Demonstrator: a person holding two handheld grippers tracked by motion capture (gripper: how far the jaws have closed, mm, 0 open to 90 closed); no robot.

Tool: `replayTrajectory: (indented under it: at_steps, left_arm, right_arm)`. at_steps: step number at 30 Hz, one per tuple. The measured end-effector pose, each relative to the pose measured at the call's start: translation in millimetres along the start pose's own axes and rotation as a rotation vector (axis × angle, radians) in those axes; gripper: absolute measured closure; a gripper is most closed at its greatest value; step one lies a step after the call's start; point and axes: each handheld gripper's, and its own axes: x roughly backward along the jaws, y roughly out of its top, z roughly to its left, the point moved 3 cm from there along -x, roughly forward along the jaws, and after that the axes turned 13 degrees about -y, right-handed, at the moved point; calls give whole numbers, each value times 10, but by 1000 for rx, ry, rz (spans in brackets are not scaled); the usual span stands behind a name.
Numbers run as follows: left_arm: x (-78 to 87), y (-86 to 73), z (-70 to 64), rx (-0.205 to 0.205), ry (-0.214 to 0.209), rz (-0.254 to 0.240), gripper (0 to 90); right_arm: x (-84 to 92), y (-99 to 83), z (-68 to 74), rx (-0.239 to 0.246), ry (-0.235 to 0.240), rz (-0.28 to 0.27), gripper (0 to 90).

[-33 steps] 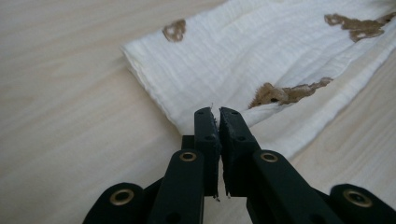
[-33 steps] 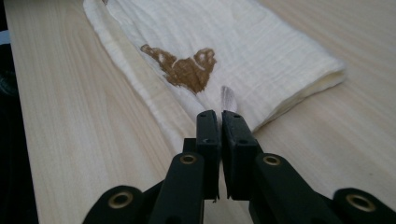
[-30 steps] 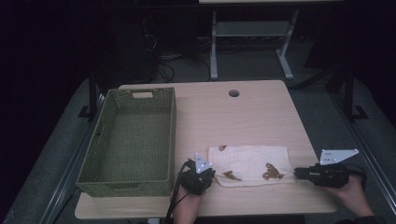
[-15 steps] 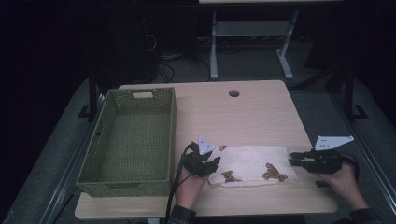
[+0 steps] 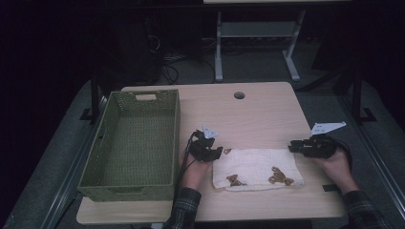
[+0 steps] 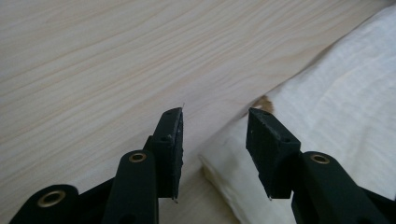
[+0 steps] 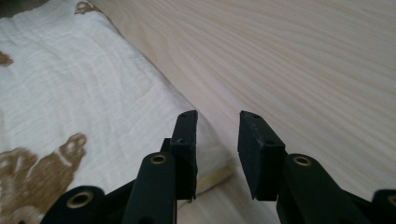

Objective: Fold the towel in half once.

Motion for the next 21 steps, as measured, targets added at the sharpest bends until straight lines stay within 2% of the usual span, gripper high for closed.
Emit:
replayTrajectory:
  at_steps: [6, 7, 14, 18, 21]
  left_arm:
    - [-47, -37, 88, 21, 12, 20, 559]
    - [-51, -47, 98, 23, 14, 25, 559]
    - [-89, -77, 144, 38, 5, 31, 584]
    - [-136, -106, 148, 35, -27, 46, 649]
    - [-139, -107, 141, 45, -46, 39, 687]
  right_arm:
    - [-158, -49, 4, 21, -4, 68, 715]
    - [-170, -65, -2, 35, -7, 68, 729]
    - [-144, -93, -3, 21, 13, 68, 830]
    - [-146, -92, 0, 25, 12, 66, 839]
    - [-146, -92, 2, 28, 12, 65, 841]
